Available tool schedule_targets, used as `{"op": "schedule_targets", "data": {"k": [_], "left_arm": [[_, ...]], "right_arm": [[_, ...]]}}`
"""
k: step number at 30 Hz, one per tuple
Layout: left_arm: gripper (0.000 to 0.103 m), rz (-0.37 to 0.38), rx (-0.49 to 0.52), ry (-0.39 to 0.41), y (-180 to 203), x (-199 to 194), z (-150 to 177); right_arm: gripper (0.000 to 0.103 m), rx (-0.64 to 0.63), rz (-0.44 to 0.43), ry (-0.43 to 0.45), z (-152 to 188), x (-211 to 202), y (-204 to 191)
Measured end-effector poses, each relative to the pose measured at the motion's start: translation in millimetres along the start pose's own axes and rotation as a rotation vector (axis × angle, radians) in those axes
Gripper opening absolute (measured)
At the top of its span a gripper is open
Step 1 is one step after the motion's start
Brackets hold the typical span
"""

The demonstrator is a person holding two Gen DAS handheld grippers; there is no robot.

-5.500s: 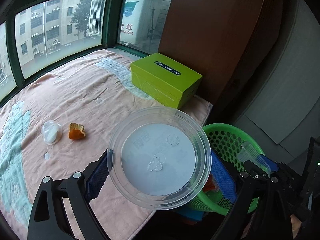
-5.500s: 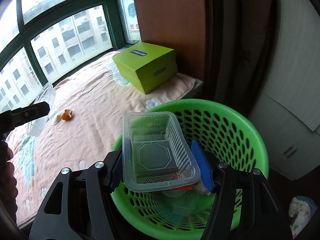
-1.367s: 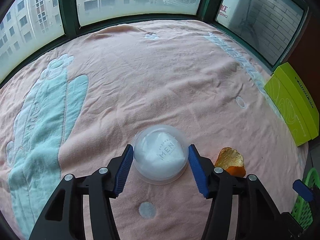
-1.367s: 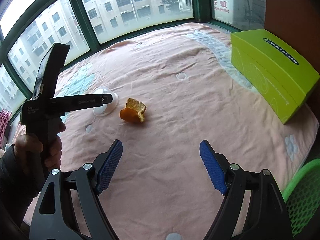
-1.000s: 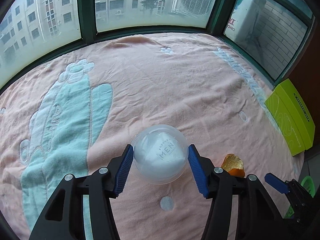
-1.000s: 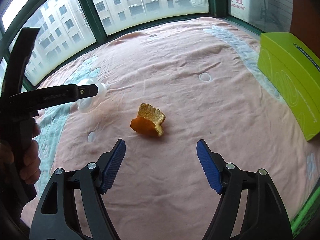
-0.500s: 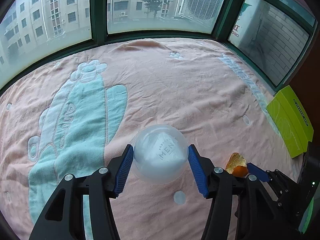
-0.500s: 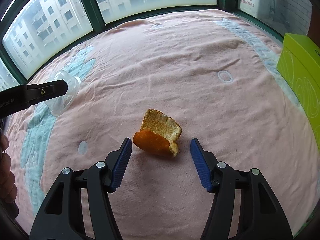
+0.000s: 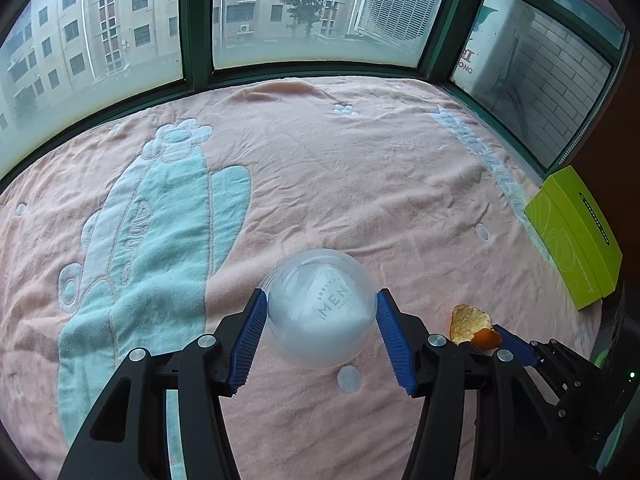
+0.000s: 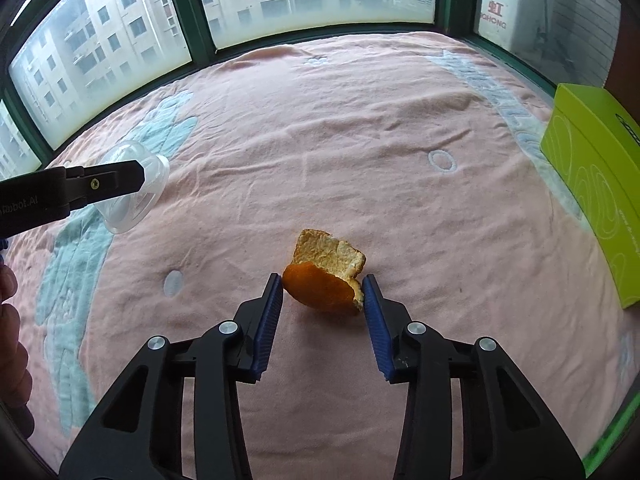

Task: Collect trash
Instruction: 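Carry the peel to the basket and open the right tool while the left tool carries the dome cup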

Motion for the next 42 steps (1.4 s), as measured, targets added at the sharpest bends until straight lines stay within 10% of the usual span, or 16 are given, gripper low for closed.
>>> {"op": "schedule_targets", "data": {"k": [42], "left_arm": [[0.054,0.139,0.103,0.103,122.9,-111.1,57.0]], "right_arm": [[0.041,0.175,0.022,0.221,73.1,-191.6,65.0]]}}
Point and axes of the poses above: each gripper's, at about its wrist camera, not at the fingertips, and x roughly the way its jaws point, y to its right, z to its underside, the point moved 9 cm from there along x, roughly the way its jaws point, and after that the axes turned 7 degrees about x, right-handed, at the moved point
